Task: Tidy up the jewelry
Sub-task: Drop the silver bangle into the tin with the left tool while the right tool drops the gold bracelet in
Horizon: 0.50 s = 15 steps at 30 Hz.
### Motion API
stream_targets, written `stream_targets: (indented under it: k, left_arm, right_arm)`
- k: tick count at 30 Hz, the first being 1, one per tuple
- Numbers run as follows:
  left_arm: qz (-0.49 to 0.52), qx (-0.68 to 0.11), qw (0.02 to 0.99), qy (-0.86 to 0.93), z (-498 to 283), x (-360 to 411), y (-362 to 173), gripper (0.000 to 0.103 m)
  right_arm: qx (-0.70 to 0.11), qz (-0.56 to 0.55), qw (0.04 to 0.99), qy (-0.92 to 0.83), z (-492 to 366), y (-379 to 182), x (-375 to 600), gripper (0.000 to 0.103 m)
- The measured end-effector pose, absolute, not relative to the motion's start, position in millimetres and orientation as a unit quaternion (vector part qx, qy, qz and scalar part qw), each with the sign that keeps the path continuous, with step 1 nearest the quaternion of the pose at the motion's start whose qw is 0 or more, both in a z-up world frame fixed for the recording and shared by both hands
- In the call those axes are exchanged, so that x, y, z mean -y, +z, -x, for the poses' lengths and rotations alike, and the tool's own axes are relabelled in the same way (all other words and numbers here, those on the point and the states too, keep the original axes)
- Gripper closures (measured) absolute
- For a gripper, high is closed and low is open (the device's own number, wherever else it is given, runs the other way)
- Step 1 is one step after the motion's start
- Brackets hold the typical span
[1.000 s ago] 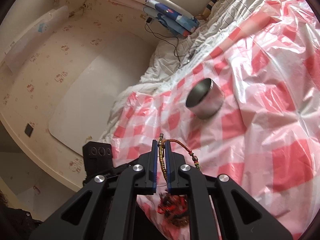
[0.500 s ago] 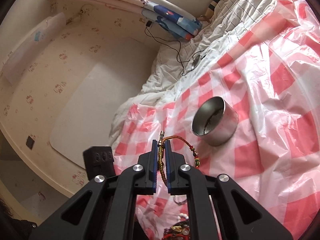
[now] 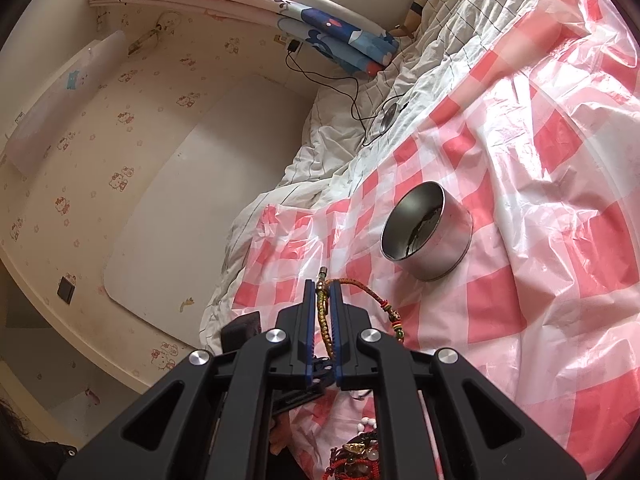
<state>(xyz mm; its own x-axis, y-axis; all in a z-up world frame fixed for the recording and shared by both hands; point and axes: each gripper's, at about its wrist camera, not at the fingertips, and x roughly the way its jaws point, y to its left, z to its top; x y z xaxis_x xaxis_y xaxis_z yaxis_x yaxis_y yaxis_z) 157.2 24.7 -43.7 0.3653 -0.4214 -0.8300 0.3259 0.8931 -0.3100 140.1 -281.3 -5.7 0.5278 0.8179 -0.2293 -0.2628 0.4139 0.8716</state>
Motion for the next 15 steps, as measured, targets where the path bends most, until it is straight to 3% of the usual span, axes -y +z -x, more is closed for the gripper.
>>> stream_targets:
  k: [6, 15]
  left_arm:
    - [0.099, -0.458, 0.854, -0.227, -179, -30, -5, 0.1]
    - [0.034, -0.454, 0.869, -0.195, -268, 26, 4, 0.1]
  right_arm:
    - [-0.31, -0.422, 0.771, 0.362, -139, 1, 284, 0.094]
    - [-0.268, -0.447, 0.775, 0.358, -139, 9, 302, 0.094]
